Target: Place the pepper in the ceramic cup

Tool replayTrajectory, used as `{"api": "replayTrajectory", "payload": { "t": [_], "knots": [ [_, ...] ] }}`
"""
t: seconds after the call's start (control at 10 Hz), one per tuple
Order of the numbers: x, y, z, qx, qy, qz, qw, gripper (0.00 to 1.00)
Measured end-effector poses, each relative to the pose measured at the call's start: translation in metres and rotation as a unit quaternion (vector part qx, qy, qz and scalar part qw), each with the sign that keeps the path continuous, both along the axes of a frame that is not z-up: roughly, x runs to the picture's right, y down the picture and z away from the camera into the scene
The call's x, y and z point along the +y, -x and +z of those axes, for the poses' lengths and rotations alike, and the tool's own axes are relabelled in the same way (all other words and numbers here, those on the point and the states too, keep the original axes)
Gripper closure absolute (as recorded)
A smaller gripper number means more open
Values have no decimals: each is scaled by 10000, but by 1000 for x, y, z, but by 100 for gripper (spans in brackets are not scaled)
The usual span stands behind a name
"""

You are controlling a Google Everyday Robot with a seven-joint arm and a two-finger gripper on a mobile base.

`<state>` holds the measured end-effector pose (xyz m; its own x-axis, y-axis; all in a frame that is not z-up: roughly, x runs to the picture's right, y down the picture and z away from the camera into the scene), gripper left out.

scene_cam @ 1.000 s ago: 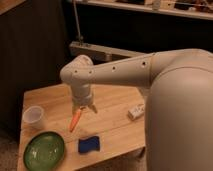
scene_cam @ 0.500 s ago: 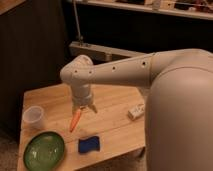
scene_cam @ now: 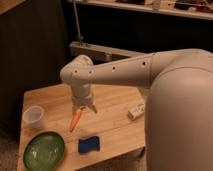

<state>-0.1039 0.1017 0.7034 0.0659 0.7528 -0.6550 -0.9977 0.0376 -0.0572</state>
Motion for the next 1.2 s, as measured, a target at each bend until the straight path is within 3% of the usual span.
{"api": "replayTrajectory", "payload": {
  "t": [0.4, 0.6, 0.8, 0.9, 1.2],
  "knots": [
    [-3, 0, 0, -15, -37, 35, 10000, 35],
    [-27, 5, 8, -71, -214, 150, 9996, 35],
    [-59, 13, 22, -139, -410, 478, 9979, 35],
    [-75, 20, 32, -188, -475, 789, 9956, 35],
    [-77, 25, 43, 2, -510, 1053, 9931, 35]
  ]
}}
